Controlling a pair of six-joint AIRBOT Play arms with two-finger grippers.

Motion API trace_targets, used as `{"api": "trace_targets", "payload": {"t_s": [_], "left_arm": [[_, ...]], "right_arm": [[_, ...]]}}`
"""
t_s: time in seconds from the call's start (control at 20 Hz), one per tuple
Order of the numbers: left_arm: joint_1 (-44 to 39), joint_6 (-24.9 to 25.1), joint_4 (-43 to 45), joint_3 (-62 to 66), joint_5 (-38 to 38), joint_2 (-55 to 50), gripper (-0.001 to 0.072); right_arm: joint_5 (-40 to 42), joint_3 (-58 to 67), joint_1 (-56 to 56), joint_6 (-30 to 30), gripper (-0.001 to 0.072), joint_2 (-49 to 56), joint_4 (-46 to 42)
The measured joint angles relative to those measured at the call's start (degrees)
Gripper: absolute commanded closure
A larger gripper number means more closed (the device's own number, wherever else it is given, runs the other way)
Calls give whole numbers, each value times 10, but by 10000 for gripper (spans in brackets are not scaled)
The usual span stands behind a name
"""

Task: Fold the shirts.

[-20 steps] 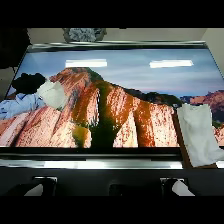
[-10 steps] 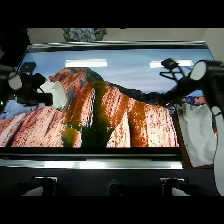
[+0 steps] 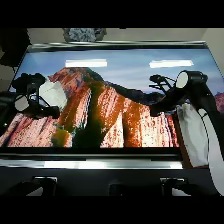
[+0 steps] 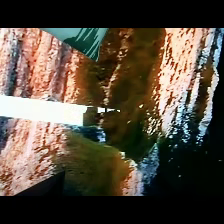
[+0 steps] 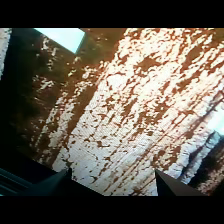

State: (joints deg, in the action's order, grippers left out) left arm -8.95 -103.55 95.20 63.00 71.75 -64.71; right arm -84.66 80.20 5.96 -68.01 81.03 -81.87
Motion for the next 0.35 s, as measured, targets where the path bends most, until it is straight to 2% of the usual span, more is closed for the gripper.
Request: {"api": "trace_targets", "payload": {"t_s": [0.35], "left_arm": [[-2, -2, -2, -6, -6, 4, 32]], "right_arm": [[-5, -2, 0, -2, 108, 1, 2]]}}
